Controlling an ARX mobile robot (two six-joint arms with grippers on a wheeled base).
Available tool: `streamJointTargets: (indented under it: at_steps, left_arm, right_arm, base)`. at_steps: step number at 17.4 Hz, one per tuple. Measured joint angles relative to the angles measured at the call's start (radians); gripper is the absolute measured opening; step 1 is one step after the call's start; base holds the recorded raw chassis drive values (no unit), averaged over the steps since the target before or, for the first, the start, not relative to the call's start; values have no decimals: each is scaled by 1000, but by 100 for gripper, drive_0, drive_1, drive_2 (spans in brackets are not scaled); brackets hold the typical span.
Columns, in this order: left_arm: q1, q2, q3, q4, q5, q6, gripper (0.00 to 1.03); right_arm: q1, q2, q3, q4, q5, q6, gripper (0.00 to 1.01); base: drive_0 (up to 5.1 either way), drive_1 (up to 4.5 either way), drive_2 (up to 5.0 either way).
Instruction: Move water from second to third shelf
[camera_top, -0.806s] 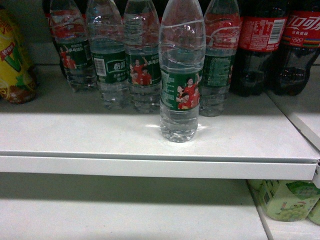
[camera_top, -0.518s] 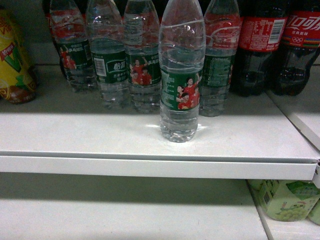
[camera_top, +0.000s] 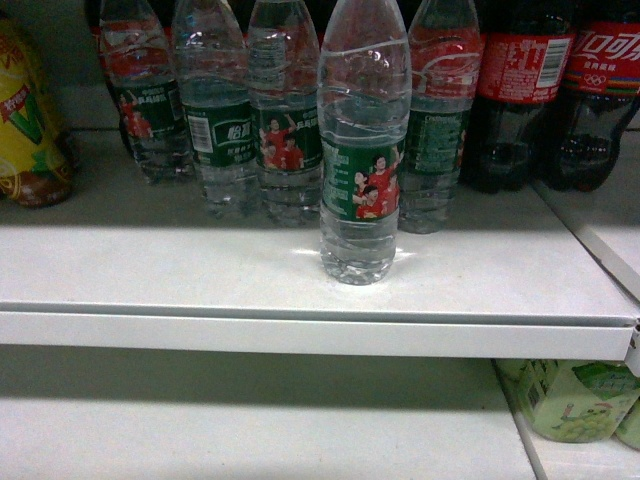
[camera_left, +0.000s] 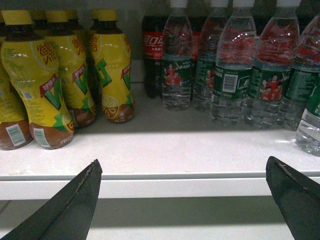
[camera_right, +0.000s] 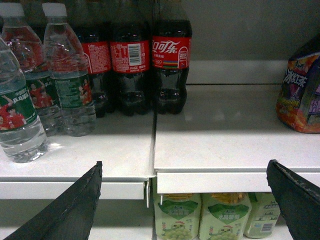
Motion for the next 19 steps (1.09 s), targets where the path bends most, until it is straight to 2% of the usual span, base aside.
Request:
streamJointTargets:
  at_steps: [19]
  left_arm:
    - [0, 0, 0, 0, 0, 0, 98]
  right_arm:
    - [0, 0, 0, 0, 0, 0, 98]
  base:
    - [0, 0, 0]
